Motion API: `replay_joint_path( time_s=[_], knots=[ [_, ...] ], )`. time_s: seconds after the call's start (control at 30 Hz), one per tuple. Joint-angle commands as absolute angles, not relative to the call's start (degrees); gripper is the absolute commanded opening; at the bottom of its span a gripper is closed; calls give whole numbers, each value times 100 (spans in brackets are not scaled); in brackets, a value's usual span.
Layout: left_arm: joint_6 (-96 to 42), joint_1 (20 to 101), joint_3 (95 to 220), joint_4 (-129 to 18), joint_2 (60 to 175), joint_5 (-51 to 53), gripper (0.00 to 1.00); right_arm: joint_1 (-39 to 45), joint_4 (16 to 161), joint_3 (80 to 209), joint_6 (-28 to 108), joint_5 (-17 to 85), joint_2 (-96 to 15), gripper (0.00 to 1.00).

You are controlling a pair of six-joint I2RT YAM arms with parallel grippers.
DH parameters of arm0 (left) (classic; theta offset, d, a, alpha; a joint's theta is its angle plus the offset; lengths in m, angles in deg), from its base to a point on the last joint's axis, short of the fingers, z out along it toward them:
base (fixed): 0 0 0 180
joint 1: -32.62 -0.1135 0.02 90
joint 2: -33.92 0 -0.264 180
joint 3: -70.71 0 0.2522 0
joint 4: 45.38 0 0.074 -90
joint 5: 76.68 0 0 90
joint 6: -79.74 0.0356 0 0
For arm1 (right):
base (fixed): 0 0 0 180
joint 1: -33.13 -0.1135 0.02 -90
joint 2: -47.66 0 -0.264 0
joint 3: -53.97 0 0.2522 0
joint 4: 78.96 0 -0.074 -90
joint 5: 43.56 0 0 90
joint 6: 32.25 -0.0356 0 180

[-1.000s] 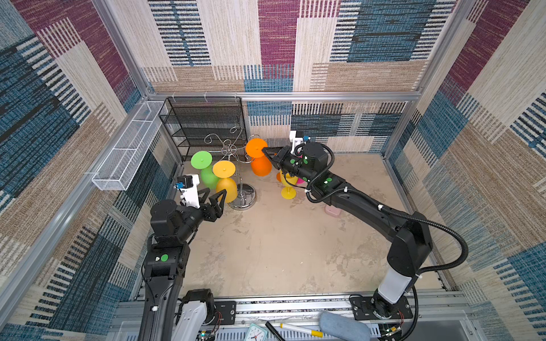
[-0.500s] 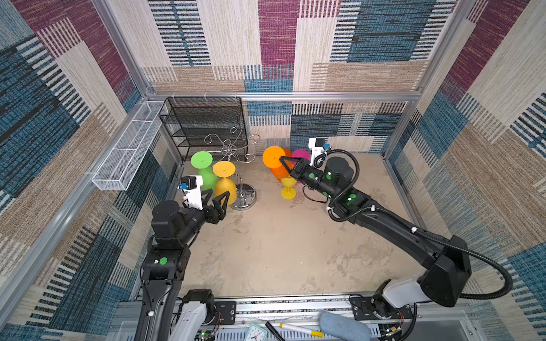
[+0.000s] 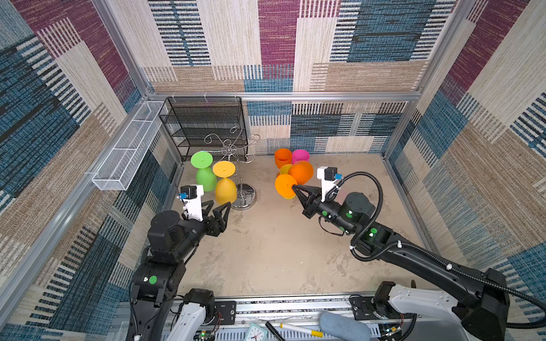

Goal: Take the wine glass off the wine glass rack
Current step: Pick up the wine glass from the wine glass rack.

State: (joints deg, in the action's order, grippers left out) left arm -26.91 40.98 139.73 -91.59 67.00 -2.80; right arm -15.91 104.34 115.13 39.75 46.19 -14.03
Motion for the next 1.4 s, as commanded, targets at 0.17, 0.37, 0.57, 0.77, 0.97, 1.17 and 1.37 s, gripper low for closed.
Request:
replay_joint_path(
  time_s=[0.17, 0.37, 0.57, 0.77, 0.97, 1.17, 1.37],
  knots=[
    [-4753, 4097, 13585, -9867, 6452, -1332, 62, -1883, 11151, 10512, 5708, 5575, -733, 0],
    [-5779, 4167, 13378, -9860, 6356, -1731, 59, -2225, 11163, 10095, 6701, 5793, -472, 0],
    [-6443, 4219, 13327, -9860, 6355, -1840, 59, -3062, 11463, 9972, 7834, 6573, -946, 0],
    [-6978, 4327, 13238, -9849, 6509, -1776, 57, -3738, 11796, 10001, 8620, 7443, -1571, 0],
    [-7923, 4495, 13103, -9573, 6630, -1661, 54, -4125, 12222, 9882, 9254, 7837, -1829, 0],
    [-8449, 4687, 13147, -9374, 6811, -1491, 54, -4391, 12600, 9937, 9903, 8115, -2258, 0],
    [-8818, 4998, 13042, -9322, 6952, -1252, 53, -4543, 12973, 10007, 10499, 8282, -2593, 0]
  ],
)
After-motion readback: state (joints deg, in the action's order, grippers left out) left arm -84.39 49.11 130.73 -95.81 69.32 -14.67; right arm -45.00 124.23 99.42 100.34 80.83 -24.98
